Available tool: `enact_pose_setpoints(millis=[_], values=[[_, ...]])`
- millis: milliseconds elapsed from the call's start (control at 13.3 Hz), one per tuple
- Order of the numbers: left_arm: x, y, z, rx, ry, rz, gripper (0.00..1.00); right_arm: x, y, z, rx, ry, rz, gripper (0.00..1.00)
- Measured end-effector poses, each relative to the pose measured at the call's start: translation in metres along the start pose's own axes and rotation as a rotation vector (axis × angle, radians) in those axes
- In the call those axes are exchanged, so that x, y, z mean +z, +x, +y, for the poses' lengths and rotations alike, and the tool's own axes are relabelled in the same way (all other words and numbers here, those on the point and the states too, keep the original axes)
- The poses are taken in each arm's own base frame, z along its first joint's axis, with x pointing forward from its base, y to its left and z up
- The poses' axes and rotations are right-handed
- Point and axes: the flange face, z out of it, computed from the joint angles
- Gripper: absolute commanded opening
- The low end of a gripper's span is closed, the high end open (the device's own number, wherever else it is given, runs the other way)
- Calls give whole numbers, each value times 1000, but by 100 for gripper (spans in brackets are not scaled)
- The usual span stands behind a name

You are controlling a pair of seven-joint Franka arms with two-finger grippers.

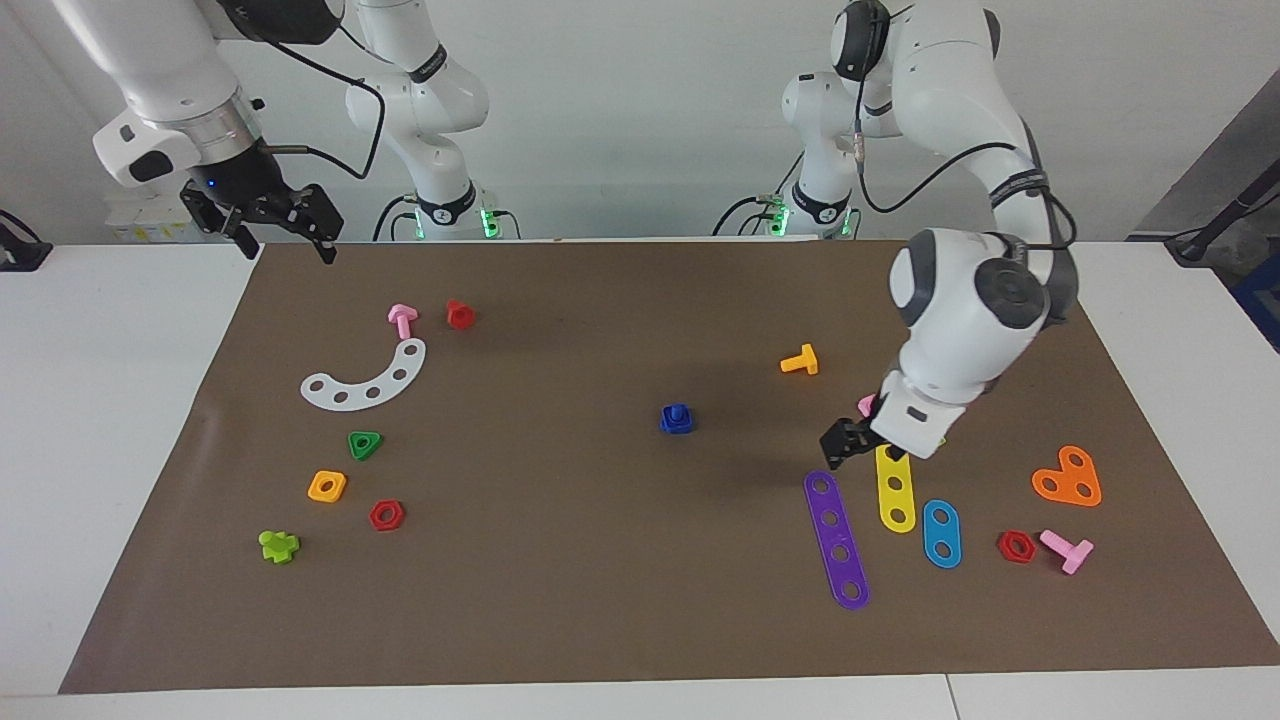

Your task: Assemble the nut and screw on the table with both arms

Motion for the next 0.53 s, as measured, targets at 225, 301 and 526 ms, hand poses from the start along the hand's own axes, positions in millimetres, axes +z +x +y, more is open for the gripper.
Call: enact_pose_setpoints(millis=[225, 301, 526], values=[[-31, -10, -99, 82, -3, -27, 100, 0, 0, 0, 0, 0, 0, 100], [-38, -18, -113, 85, -1, -44, 100, 0, 0, 0, 0, 0, 1, 100], [-71, -55, -111, 125, 100, -108, 100, 0, 0, 0, 0, 0, 1, 100]])
